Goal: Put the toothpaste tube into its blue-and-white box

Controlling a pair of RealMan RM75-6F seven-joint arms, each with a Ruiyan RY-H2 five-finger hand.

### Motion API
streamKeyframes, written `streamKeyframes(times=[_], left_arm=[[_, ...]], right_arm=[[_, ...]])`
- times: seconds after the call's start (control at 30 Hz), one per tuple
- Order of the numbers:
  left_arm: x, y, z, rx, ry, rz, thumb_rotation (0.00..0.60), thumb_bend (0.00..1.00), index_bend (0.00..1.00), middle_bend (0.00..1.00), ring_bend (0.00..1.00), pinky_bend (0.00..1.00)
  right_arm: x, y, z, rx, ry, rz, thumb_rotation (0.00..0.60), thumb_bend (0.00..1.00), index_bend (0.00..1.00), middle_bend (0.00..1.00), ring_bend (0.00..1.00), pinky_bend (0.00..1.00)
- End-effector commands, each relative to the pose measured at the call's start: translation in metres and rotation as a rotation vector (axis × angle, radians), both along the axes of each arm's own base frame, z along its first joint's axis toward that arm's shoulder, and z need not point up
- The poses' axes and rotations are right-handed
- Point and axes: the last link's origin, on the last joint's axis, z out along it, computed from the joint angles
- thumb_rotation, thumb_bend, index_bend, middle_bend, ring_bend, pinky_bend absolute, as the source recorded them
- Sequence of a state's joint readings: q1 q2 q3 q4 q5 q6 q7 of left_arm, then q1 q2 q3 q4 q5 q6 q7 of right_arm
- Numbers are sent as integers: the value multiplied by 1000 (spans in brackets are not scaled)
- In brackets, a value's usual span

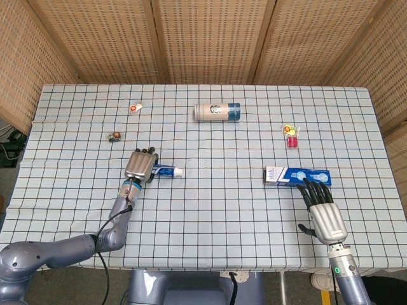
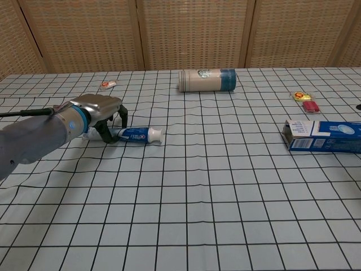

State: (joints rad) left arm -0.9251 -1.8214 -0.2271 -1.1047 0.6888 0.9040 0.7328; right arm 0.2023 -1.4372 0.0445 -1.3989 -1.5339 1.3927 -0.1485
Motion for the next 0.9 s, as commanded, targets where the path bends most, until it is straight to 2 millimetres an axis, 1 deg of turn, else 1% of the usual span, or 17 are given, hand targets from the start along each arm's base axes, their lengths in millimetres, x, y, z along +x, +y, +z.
streamKeyframes(times=[0.03, 0.07, 0.1, 0.23, 0.43, 0.57, 0.7, 0.8, 0.9], left_arm=[[2, -2, -3, 27, 23, -49, 600, 616, 781, 462, 462, 428], [2, -2, -3, 32, 22, -58, 600, 661, 837, 510, 505, 469], [3, -3, -4, 37, 18, -63, 600, 690, 871, 540, 536, 499], [3, -3, -1, 52, 5, -99, 600, 704, 893, 570, 594, 553], [4, 0, 10, 57, -18, -129, 600, 706, 905, 577, 608, 568], [5, 0, 26, 51, -30, -170, 600, 705, 907, 577, 608, 567], [5, -3, 48, 37, -48, -220, 600, 705, 907, 577, 608, 564], [2, -5, 68, 37, -59, -248, 600, 706, 907, 577, 608, 563], [0, -6, 80, 42, -56, -268, 600, 705, 907, 577, 608, 560]], right_arm=[[0, 0, 0, -1, -4, 2, 600, 176, 112, 0, 0, 51], [0, 0, 0, 0, -4, 2, 600, 176, 113, 0, 0, 53], [1, 0, 0, 1, -5, 3, 600, 176, 114, 0, 0, 55], [1, 1, 0, 4, -10, 5, 600, 176, 117, 0, 0, 63], [3, 2, 0, 6, -16, 11, 600, 175, 124, 0, 0, 70], [5, 1, 1, 6, -20, 18, 600, 176, 126, 0, 0, 71], [12, -9, 1, 11, -27, 38, 600, 176, 136, 0, 0, 76], [26, -28, 3, 11, -16, 70, 600, 189, 171, 1, 0, 111], [38, -43, 4, 6, -7, 87, 600, 226, 202, 14, 0, 155]])
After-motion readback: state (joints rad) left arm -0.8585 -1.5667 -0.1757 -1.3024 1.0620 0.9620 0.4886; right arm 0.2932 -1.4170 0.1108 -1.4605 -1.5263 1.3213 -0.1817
